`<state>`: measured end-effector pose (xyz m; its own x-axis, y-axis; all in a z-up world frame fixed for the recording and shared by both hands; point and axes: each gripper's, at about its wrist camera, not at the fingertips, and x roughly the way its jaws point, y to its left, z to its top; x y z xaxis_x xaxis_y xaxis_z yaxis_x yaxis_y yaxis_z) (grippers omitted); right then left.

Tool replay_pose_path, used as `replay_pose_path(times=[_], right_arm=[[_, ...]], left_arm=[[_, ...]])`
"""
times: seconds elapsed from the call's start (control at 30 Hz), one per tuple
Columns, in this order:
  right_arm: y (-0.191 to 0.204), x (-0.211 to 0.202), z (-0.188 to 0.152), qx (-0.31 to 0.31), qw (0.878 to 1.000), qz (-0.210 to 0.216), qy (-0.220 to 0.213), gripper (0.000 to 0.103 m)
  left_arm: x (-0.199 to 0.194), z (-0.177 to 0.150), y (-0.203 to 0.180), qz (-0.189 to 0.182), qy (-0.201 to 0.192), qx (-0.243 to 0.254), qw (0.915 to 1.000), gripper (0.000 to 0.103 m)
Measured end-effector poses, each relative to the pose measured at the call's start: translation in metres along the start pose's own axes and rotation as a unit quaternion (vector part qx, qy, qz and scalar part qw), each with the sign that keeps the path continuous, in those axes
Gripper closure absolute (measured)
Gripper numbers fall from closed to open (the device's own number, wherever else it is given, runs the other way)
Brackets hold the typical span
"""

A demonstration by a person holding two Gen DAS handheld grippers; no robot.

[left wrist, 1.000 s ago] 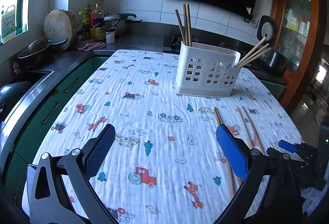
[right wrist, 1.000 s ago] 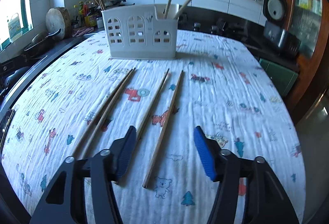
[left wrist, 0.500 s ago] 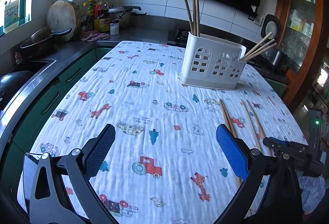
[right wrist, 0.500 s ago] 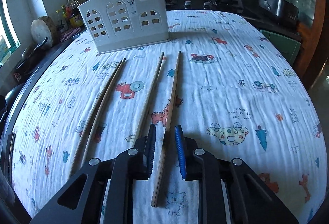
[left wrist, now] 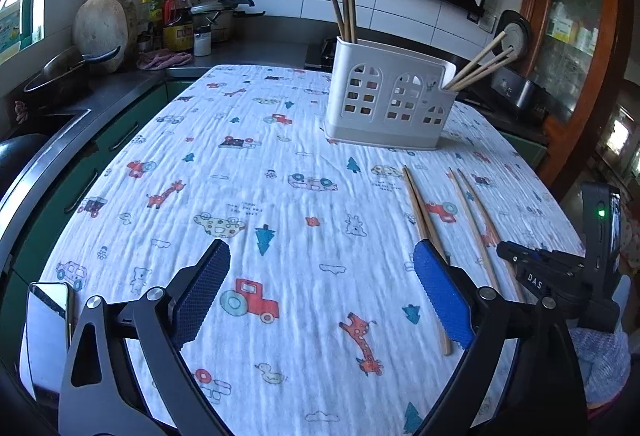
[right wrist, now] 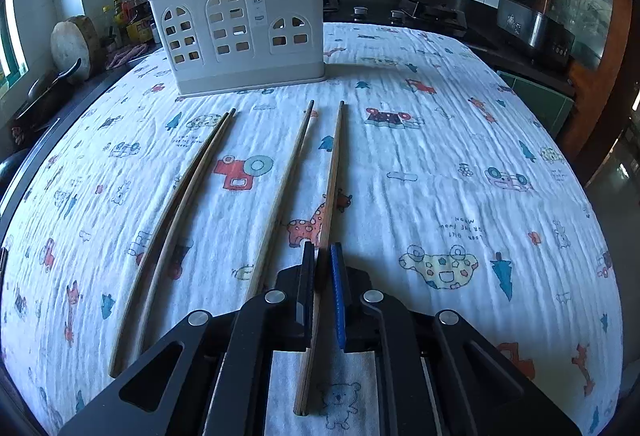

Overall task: Organize utensils
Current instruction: 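Close the left tool on a chopstick while the right tool grasps another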

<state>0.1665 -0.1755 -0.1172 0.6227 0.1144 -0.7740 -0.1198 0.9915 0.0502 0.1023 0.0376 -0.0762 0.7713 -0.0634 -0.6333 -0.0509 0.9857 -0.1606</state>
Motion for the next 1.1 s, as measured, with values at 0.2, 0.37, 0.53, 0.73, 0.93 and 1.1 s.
replay_pose_path(times=[0.2,0.37,0.53,0.73,0.93,1.1], right_arm=[[-0.008,-0.011,0.000,0.009,1.000,0.007,-0.015,0.096],[-0.013,-0.027,0.002,0.011,0.999,0.016,-0.037,0.096],[-0.017,-0.046,0.004,0.009,0.997,0.030,-0.064,0.096],[-0.021,-0.070,0.009,0.006,0.994,0.044,-0.100,0.096],[-0.027,-0.080,0.013,0.008,0.992,0.054,-0.114,0.096],[-0.031,-0.079,0.012,0.013,0.992,0.060,-0.113,0.096]], left_arm=[[0.012,-0.009,-0.018,-0.039,0.028,0.000,0.9989,0.020],[0.023,-0.014,-0.037,-0.057,0.047,0.010,0.9972,0.031],[0.043,-0.019,-0.055,-0.080,0.077,0.011,0.9937,0.047],[0.063,-0.021,-0.071,-0.090,0.102,0.018,0.9905,0.066],[0.075,-0.020,-0.083,-0.091,0.111,0.026,0.9893,0.081],[0.082,-0.019,-0.086,-0.085,0.115,0.027,0.9893,0.089]])
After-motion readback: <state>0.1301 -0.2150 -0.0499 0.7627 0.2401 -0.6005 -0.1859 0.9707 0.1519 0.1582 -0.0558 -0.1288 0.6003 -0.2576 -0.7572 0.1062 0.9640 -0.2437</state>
